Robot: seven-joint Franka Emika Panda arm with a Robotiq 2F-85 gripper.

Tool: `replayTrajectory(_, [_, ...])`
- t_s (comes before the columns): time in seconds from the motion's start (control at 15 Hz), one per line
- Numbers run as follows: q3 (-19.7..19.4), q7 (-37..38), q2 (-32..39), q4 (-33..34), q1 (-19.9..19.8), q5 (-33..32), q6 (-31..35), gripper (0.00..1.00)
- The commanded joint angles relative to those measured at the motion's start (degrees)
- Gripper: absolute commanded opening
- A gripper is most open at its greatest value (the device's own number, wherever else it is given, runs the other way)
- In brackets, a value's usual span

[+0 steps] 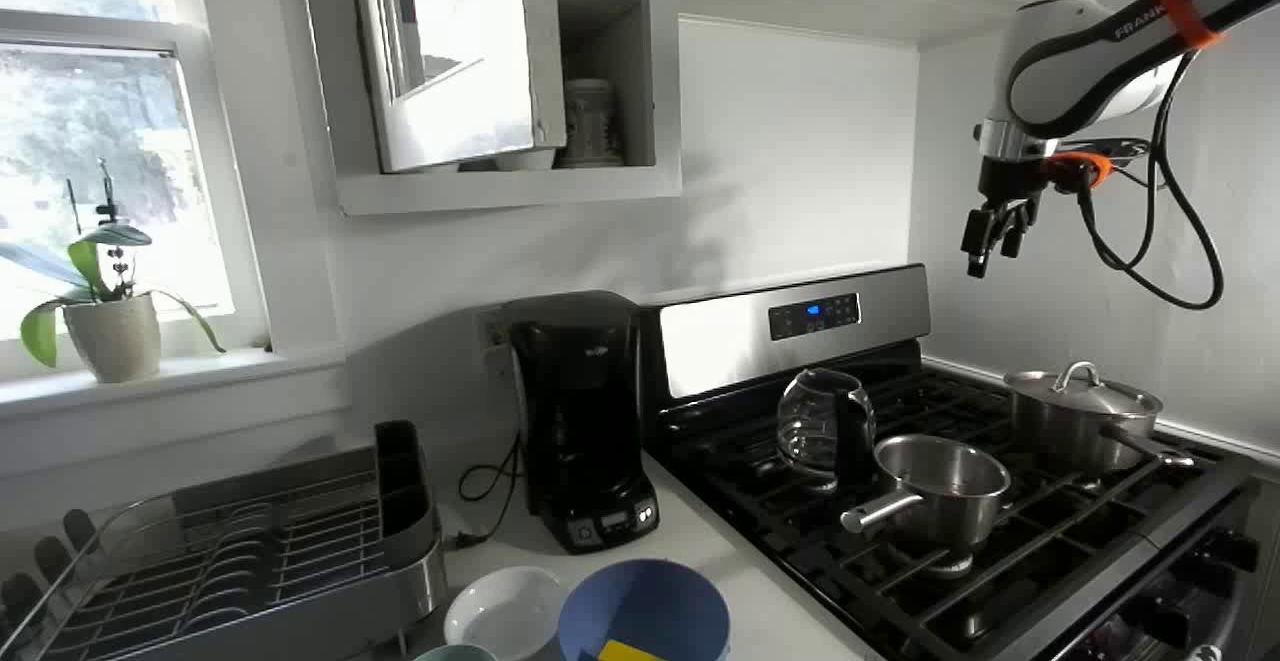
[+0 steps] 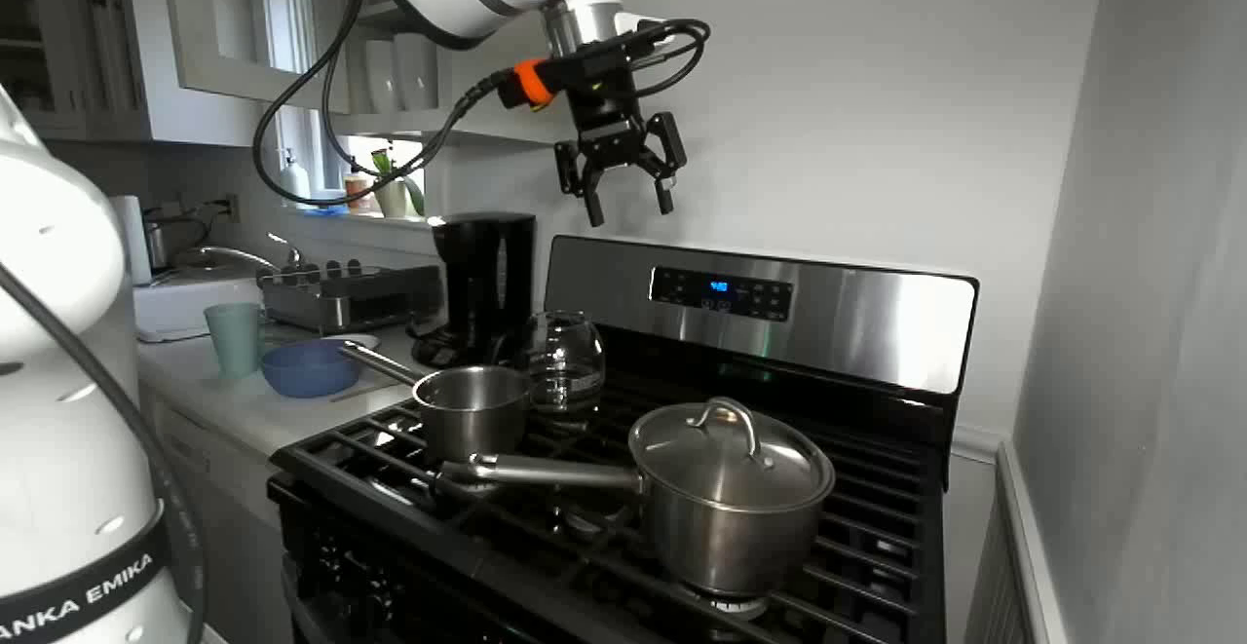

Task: Move the pot on the left to the top right side of the stove

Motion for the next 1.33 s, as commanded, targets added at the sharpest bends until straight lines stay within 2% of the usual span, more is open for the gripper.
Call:
replayTrajectory(0.0, [-0.22, 0.06, -0.01, 0.13, 0.27, -0.08, -0.21, 1.0])
replayTrajectory(0.4, [-0.22, 0.06, -0.01, 0.13, 0.28, -0.08, -0.21, 1.0])
replayTrajectory(0.47, [-0.22, 0.26, -0.49, -0.08, 0.9, 2.0, -3.04, 1.0])
replayTrajectory(0.53, [0.7, 3.75, -1.95, -2.74, 0.5, 1.43, 0.07, 1.0])
replayTrajectory(0.67, [2.21, 9.08, -3.85, -5.54, 1.02, 3.43, -2.37, 1.0])
replayTrajectory(0.73, [3.34, 13.13, -4.26, -7.48, 0.84, 3.5, -1.5, 1.0])
replayTrajectory(1.0, [7.53, 26.46, -7.26, -12.87, 1.93, 8.7, -8.97, 1.0])
replayTrajectory(1.27, [9.52, 34.38, -11.01, -14.28, 4.64, 19.16, -16.47, 1.0])
